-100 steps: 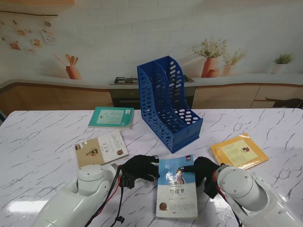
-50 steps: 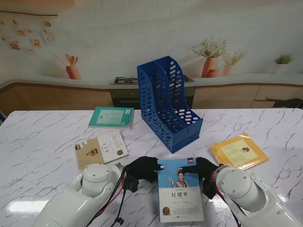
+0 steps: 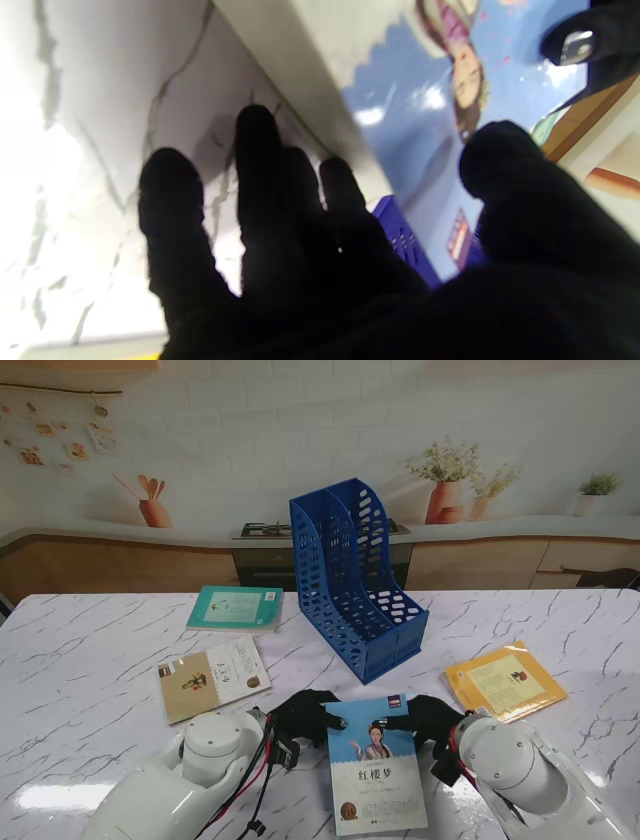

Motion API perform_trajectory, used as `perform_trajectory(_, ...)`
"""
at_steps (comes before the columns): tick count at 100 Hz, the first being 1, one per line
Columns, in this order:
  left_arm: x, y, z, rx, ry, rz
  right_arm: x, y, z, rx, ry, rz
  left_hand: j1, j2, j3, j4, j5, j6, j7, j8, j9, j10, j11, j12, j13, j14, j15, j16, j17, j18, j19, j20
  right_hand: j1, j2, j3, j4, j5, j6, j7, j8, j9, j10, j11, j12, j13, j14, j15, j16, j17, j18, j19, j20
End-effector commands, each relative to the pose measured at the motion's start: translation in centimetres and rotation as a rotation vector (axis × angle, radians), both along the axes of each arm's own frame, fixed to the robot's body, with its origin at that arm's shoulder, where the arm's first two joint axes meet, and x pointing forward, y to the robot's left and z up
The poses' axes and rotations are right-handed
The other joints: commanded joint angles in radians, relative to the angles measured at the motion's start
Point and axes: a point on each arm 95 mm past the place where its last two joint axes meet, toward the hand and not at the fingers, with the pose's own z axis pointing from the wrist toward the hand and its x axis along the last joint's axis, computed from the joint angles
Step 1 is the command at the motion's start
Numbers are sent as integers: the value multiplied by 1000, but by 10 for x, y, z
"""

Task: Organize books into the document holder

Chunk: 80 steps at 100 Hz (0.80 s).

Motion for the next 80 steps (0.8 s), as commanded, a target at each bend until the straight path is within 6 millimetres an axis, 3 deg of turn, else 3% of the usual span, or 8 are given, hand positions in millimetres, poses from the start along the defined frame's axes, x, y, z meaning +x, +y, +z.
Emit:
perform_trajectory(1,-6,-3,2,-32,-19,0,-6,2,6,26,-20,-14,73,-8,137,31,50,-275,104,79,64,-64,1,43,65,-15,-3,27,15,-39,89,-14,-8,26,-32,13,-45,-64,-28,12,-35,-29,-5,-11,-29,-35,23,29,-26,-137,35,29)
perform_trajectory(6,-7,-3,6,-47,-28,9,-5,1,13,31,-48,-32,78,-8,140,33,49,-275,106,95,67,-67,-3,66,69,-11,-4,39,34,-81,90,-16,-10,31,-49,13,-45,-93,-28,17,-42,-42,-10,-6,-53,-28,10,31,-58,-111,12,33)
perform_trajectory(18,-8,-1,16,-74,-56,35,-5,-4,30,48,-108,-78,86,-11,151,34,50,-281,108,130,75,-78,-12,104,78,-7,-1,55,38,-62,91,-25,-9,38,-94,17,-58,-142,-38,18,-84,-59,-64,-3,-129,14,-79,6,-129,0,-84,27)
perform_trajectory(27,-9,0,25,-89,-86,53,-4,-8,40,58,-151,-108,92,-12,157,36,51,-284,112,152,80,-84,-14,124,83,-3,9,64,56,-94,98,-29,-3,36,-117,18,-67,-168,-42,13,-112,-74,-98,-9,-173,31,-138,-15,-168,40,-135,15)
perform_trajectory(29,-9,0,27,-92,-95,58,-4,-9,42,57,-162,-110,94,-13,158,36,52,-285,111,157,82,-85,-15,128,85,-1,8,65,51,-63,98,-30,-2,35,-121,19,-71,-171,-43,12,-118,-75,-104,-11,-183,31,-148,-18,-179,42,-144,12)
perform_trajectory(58,-3,2,61,-103,-242,67,3,-14,78,57,-334,-104,101,-17,167,39,60,-287,111,179,100,-89,-20,150,104,2,13,69,69,-65,102,-39,18,33,-170,21,-91,-203,-57,-11,-134,-137,-151,-24,-268,-10,-238,-41,-330,44,-284,-24)
perform_trajectory(68,0,3,74,-100,-290,69,7,-11,92,60,-406,-87,111,-6,157,38,52,-279,110,192,96,-83,-25,165,91,31,23,84,66,-58,115,-37,26,31,-186,22,-88,-225,-51,-16,-141,-159,-170,-28,-316,-19,-270,-49,-423,23,-371,-52)
perform_trajectory(80,4,5,89,-95,-338,65,14,-6,107,85,-501,-37,117,-1,152,39,48,-275,109,200,96,-80,-26,174,94,28,34,94,68,-58,126,-33,32,32,-199,25,-89,-240,-46,-21,-170,-169,-198,-33,-371,-39,-302,-54,-511,-11,-461,-78)
